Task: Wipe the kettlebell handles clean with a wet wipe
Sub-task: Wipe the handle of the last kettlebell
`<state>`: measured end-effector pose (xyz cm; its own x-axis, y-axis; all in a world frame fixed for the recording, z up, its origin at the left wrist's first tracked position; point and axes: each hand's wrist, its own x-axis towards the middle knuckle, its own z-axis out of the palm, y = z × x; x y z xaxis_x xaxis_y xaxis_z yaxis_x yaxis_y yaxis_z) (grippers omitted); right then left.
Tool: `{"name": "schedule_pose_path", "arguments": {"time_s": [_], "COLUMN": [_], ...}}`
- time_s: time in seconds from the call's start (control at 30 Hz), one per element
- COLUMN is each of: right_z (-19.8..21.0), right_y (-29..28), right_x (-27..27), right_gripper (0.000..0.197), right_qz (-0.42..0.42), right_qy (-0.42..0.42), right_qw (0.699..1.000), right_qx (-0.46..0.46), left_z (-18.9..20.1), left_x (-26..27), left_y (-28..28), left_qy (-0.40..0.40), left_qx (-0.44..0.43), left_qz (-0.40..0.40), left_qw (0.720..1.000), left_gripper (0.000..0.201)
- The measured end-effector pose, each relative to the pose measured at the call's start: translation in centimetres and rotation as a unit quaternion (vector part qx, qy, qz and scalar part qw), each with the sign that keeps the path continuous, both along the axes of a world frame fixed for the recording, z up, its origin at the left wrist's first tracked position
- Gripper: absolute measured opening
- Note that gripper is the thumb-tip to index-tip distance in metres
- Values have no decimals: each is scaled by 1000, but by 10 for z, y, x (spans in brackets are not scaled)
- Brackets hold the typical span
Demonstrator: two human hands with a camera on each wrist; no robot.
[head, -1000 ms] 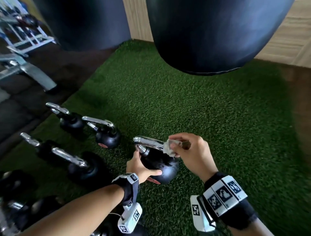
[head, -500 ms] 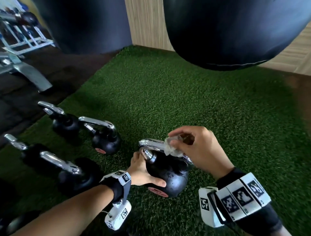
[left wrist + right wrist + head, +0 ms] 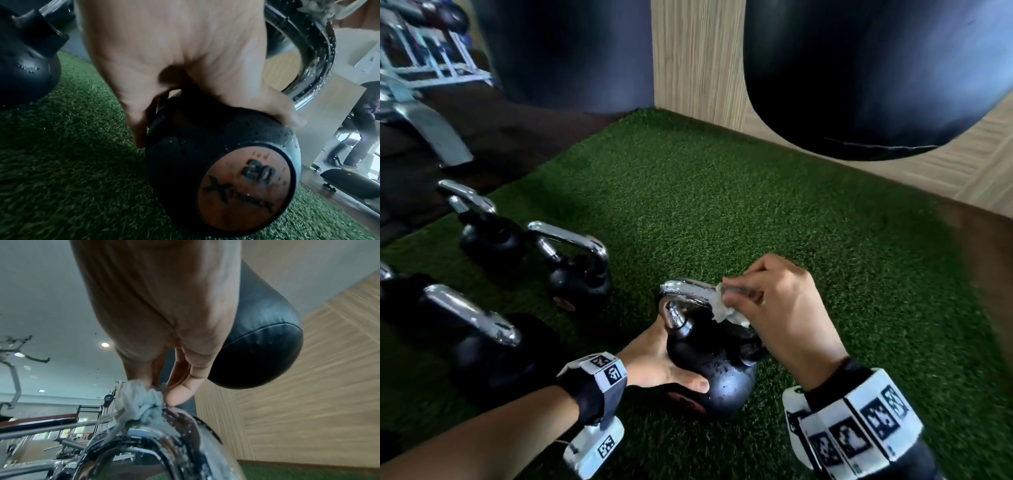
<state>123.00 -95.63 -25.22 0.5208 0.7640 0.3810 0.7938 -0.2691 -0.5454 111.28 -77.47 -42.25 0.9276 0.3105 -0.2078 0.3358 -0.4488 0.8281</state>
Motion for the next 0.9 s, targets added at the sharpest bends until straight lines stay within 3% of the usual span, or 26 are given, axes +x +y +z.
{"name": "schedule_pose_path", "arguments": {"time_s": [0.17,0.23,0.33,0.43,0.57,0.73,0.9], "right_z": [-3,-8,-13,-14,-17,-31,-46], "right_y": [5,-7,-28,-24,-17,-52,-59], "right_x": [-11,-12,-7,-8,-11,-7,0], "right_gripper": [18,16,14,21,12,18,23], "right_qz": [-7,-23,-45,-60,-37,-79,-103], "right_qy": [-51,-69,10,0,36,-4,2], "right_qw": [997,994,998,997,999,997,995], "right_qx": [-59,-82,-38,-57,-17,-13,16], "left_z": [2,4,8,8,8,10,12], "left_x": [0,0,0,-2,-1,-1,0], "left_y": [-3,-3,-2,-2,-1,-2,-2], "left_qy": [6,15,26,29,-2,-13,0], "left_qx": [30,28,19,8,-2,-2,17], "left_qz": [9,2,-1,0,-7,-12,-12], "left_qw": [1000,999,999,1000,1000,1000,1000], "left_gripper": [142,135,129,128,114,94,96]}}
